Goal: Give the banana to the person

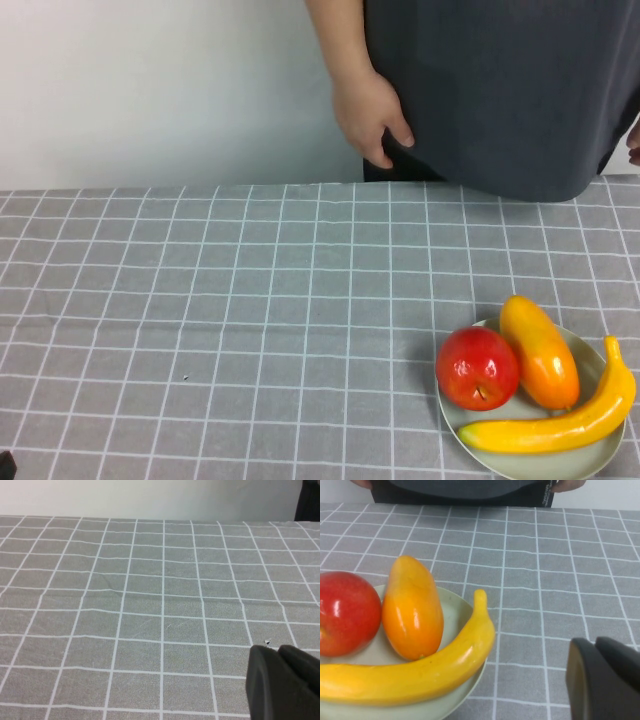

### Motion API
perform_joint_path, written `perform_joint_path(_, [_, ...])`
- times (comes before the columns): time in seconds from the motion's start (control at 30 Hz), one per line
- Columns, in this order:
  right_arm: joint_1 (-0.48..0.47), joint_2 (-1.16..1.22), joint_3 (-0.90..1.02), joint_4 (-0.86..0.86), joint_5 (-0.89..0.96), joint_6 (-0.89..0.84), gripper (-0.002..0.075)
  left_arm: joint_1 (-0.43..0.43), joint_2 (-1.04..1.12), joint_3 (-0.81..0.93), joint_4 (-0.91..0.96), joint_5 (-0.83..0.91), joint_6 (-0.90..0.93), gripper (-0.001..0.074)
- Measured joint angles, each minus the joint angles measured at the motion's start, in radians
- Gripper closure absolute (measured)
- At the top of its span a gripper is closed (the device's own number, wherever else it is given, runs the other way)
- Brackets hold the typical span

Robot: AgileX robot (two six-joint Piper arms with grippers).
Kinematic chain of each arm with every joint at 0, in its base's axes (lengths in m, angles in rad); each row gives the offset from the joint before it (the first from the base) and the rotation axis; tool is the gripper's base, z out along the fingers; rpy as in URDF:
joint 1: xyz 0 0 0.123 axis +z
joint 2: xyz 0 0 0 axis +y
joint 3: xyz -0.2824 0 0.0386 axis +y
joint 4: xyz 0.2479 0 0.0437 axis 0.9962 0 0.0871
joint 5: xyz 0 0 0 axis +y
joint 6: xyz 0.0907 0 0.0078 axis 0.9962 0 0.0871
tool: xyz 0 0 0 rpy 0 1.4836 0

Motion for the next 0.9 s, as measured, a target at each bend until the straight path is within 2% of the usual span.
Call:
perform_joint_path(0.43, [0.0, 0.0, 0.0, 0.027, -0.007, 0.0, 0.0733, 0.0, 0.0, 0.0, 0.0, 0.0, 0.007, 0.0731])
perform_joint_path(0.83, [0.0, 0.0, 0.0, 0.578, -0.211, 0.0, 0.0733, 0.0, 0.0, 0.0, 0.0, 0.0, 0.0, 0.0731])
perform_joint_path(0.9, [0.0, 0.0, 0.0, 0.617, -0.228, -0.004, 0.0733, 0.0, 0.0, 0.0, 0.0, 0.0, 0.007, 0.0731])
